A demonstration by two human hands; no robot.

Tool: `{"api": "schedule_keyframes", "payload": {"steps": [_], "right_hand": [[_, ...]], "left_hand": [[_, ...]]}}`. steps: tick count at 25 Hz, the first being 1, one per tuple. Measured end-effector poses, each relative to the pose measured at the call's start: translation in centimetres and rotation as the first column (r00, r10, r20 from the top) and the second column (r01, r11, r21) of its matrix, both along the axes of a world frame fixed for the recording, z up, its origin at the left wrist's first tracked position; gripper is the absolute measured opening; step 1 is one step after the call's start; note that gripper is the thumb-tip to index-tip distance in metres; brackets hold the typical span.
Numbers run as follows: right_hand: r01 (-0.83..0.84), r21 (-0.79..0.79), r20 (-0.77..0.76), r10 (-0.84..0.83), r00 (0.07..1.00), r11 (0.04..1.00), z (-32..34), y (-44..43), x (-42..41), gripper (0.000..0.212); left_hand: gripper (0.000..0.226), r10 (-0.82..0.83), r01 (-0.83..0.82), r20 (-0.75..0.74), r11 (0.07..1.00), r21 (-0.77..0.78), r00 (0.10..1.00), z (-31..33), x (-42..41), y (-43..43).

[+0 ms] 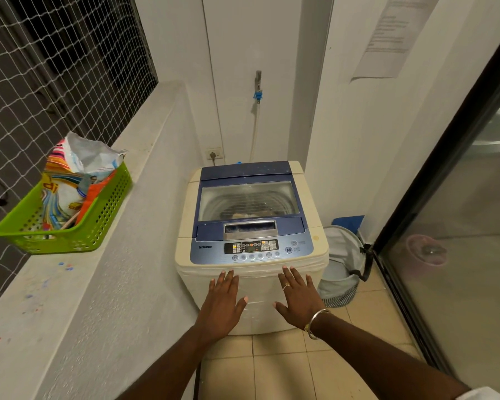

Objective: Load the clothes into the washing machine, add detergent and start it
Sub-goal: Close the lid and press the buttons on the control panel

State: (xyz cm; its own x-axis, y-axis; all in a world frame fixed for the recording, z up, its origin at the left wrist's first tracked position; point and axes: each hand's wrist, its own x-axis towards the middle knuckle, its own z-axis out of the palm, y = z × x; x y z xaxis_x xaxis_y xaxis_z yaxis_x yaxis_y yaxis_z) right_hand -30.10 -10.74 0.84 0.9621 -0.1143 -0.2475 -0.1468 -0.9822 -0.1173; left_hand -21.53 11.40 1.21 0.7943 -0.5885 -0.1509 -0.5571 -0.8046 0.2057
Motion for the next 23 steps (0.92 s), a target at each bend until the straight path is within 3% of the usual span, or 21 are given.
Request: {"api": "schedule_keyframes", "payload": {"steps": [3,8,11,23], "right_hand": [[-0.002,0.003,-0.003,0.002,1.0,1.0,-0.02,0.0,0.08,0.083],[-0.018,-0.008,-0.004,0.018,1.0,1.0,-0.01,0.11,0.16,0.082],[-0.02,-0.007,-0.01,0.02,1.0,1.0,-0.06,0.09,0.21,0.082],[-0.015,-0.015,-0.019,0.015,1.0,1.0,-0.25,-0.06,0.5,0.081]], "left_hand": [[0.072,0.013,-0.013,-0.009,1.0,0.028,1.0,0.2,0.04,-0.04],[0.098,0.004,-0.004,0.001,1.0,0.01,1.0,-0.13,0.18,0.02],[0.1,0.003,-0.003,-0.003,1.0,-0.012,1.0,-0.24,0.17,-0.06],[0.069,0.017,-0.017,-0.018,1.0,-0.005,1.0,-0.1,0.69,-0.2]]}}
